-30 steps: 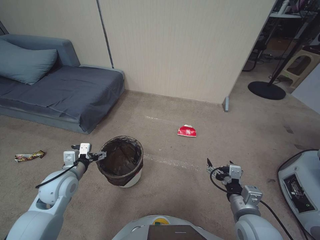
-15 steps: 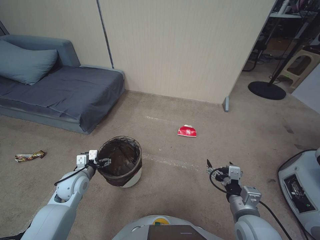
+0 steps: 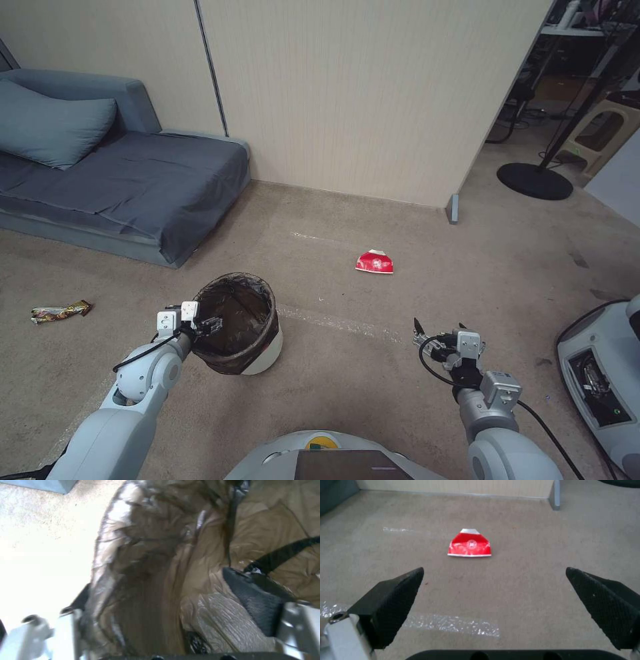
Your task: Pick up the trash bin, then pick up the garbage from the floor and place it into the trash bin.
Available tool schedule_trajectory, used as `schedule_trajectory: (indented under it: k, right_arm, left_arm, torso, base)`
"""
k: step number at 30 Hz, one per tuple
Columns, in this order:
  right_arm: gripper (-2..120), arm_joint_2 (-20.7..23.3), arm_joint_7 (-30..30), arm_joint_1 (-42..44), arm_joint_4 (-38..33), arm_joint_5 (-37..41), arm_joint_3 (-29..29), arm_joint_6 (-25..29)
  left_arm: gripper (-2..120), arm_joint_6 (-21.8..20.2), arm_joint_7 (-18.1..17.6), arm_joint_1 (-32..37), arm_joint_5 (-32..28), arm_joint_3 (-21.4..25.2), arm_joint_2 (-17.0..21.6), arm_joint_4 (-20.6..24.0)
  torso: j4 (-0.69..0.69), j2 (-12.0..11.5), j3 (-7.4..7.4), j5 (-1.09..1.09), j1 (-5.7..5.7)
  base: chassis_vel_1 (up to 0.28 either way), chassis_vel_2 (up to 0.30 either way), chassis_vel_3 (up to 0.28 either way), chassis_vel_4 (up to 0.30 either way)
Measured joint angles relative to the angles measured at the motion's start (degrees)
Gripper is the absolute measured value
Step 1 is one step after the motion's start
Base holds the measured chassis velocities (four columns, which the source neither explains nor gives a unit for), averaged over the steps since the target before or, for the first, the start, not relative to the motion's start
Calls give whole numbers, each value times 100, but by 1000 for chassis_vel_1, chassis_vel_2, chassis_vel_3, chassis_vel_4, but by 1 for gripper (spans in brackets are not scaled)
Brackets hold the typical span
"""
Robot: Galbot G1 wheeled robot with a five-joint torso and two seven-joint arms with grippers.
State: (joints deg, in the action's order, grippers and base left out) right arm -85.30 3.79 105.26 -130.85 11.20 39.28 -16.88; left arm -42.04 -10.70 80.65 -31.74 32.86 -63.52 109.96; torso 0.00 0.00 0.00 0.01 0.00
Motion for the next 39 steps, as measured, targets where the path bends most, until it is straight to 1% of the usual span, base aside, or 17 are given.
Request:
schedule_trajectory:
  k: [2,3,6,7,9,10,11,12,13,15,16,18,26,30,32,35,39]
  right_arm:
    - [100,-8,4,-5,6,0,-12,0]
    - [100,-8,4,-5,6,0,-12,0]
    - [100,-14,9,-21,13,-17,-19,0]
    - [100,-14,9,-21,13,-17,-19,0]
    - [100,-12,12,-29,24,-30,-18,-1]
    - [100,-10,12,-30,26,-40,-19,-1]
    - [100,-10,12,-30,26,-40,-19,-1]
    - [100,-10,13,-33,30,-42,-20,-1]
    - [100,-10,13,-35,30,-43,-21,-1]
    - [100,-5,15,-54,39,-46,-22,-1]
    - [100,-5,15,-54,39,-46,-22,-1]
    - [100,-2,16,-58,47,-52,-23,-1]
    - [100,1,17,-63,54,-62,-27,0]
    - [100,10,19,-69,62,-69,-26,1]
    - [100,16,20,-80,71,-76,-26,1]
    - [100,18,21,-87,77,-80,-29,0]
    - [100,18,22,-96,85,-86,-34,1]
  left_arm:
    - [66,-2,53,17,24,18,11,29]
    - [66,-2,53,17,24,18,11,29]
    - [50,-22,115,58,35,93,33,108]
    - [50,-22,115,58,35,93,33,108]
    - [43,-23,142,89,38,181,50,189]
    - [37,-23,143,101,38,226,56,225]
    - [37,-23,143,101,38,226,56,225]
    - [30,-23,157,116,38,256,60,251]
    - [30,-23,157,118,38,260,60,257]
    - [18,-22,184,154,49,321,66,324]
    - [18,-22,184,154,49,321,66,324]
    - [10,-21,193,171,52,342,61,357]
    - [9,-19,223,235,34,499,59,539]
    - [8,-20,233,280,-29,626,86,745]
    - [7,-20,238,320,-64,705,98,964]
    - [7,-20,231,337,-69,733,99,1070]
    - [7,-20,173,410,-55,791,105,1476]
  torso:
    - [-1,0,0,-1,0]
    - [-1,0,0,-1,0]
    - [-2,0,1,-5,0]
    - [-2,0,1,-5,0]
    - [-1,0,1,-4,0]
    - [-2,-1,1,-3,0]
    - [-2,-1,1,-3,0]
    - [0,-1,1,-3,0]
    - [0,-1,1,-3,0]
    - [-1,-1,1,-2,0]
    - [-1,-1,1,-2,0]
    - [0,-1,1,-3,0]
    - [0,-1,1,-1,0]
    - [0,-1,1,0,0]
    - [0,-1,1,0,0]
    - [0,-1,1,-1,0]
    - [0,-1,1,0,0]
  base:
    - [0,0,0,0]
    - [0,0,0,0]
    - [0,0,0,0]
    - [0,0,0,0]
    - [0,0,0,0]
    - [0,0,0,0]
    - [0,0,0,0]
    - [0,0,0,0]
    - [0,0,0,0]
    - [0,0,0,0]
    - [0,0,0,0]
    - [0,0,0,0]
    - [0,0,0,0]
    - [0,0,0,0]
    - [0,0,0,0]
    - [0,0,0,0]
    - [0,0,0,0]
